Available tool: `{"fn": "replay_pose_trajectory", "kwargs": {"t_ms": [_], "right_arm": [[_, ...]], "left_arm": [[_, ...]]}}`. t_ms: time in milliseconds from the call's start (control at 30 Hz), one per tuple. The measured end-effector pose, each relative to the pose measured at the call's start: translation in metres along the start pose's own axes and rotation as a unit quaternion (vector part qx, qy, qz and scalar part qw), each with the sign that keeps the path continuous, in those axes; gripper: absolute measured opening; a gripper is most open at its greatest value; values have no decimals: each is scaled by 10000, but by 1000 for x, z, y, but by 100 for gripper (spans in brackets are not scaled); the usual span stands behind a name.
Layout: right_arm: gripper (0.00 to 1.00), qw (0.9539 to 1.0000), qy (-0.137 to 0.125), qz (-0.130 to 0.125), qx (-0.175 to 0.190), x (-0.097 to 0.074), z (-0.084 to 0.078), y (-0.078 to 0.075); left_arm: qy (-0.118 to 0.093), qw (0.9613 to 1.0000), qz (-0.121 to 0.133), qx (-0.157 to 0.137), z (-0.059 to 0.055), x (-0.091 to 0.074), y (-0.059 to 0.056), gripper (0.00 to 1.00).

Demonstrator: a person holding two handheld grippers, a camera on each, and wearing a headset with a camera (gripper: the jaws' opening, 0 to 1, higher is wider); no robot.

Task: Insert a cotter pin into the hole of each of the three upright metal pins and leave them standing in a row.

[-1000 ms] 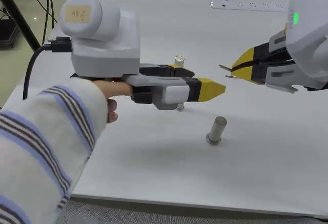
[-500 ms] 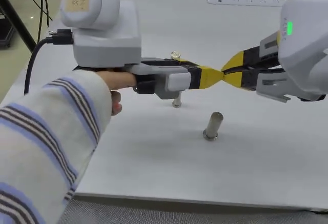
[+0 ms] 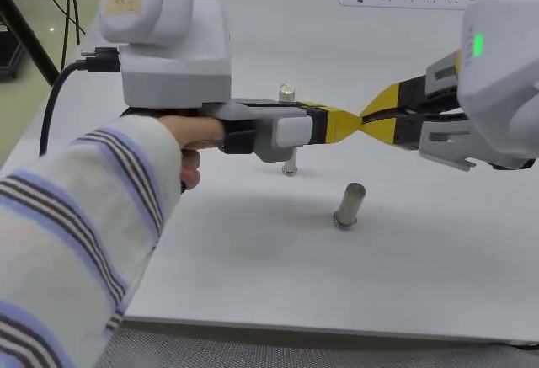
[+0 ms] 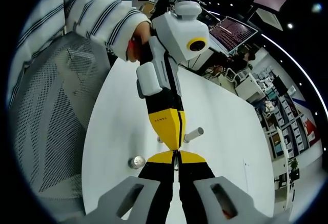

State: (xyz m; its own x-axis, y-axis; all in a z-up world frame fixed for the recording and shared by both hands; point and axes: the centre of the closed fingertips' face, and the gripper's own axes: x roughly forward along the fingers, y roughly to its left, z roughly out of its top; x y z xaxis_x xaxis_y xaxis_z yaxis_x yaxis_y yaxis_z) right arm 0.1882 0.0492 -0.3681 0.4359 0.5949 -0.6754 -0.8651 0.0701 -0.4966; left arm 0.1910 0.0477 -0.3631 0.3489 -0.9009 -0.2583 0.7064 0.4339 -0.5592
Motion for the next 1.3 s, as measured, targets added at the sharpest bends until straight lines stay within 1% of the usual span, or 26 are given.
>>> {"fn": "replay_pose_trajectory", "kwargs": {"t_ms": [200,267,400,500,633,733,833,900,1033,1133,1200,1300], "right_arm": [[0,10000,-16,22,8,-1,1,1],[0,10000,-21,50,2,-1,2,2],[0,10000,7,76,-16,1,1,3],[0,9999,19,110,-27,2,0,4],[0,9999,-9,168,-8,2,1,6],[0,9998,-36,195,-21,2,2,6],[0,9998,-56,193,-51,2,2,6],[0,9998,-67,194,-64,1,2,6],[0,9997,-145,182,-82,1,3,6],[0,9996,-188,189,-24,0,4,6],[0,9996,-212,200,-3,-1,4,6],[6,9996,-238,170,44,-2,3,5]], "left_arm": [[38,10000,-73,20,0,0,-1,0],[74,9999,-87,-35,0,0,-1,0],[93,9999,-49,-16,-1,1,1,0],[152,9999,-22,28,-3,1,2,0],[222,9997,-2,-76,-4,0,3,0],[220,9996,0,-156,-4,0,4,0],[217,9995,17,-219,-3,-2,9,0],[209,9995,16,-223,-3,-1,7,0],[183,9997,24,-183,-2,-2,8,0],[183,9997,18,-174,-2,-2,8,0],[198,9997,37,-117,-3,-2,8,0],[204,9998,46,-56,-4,-3,8,0]]}}
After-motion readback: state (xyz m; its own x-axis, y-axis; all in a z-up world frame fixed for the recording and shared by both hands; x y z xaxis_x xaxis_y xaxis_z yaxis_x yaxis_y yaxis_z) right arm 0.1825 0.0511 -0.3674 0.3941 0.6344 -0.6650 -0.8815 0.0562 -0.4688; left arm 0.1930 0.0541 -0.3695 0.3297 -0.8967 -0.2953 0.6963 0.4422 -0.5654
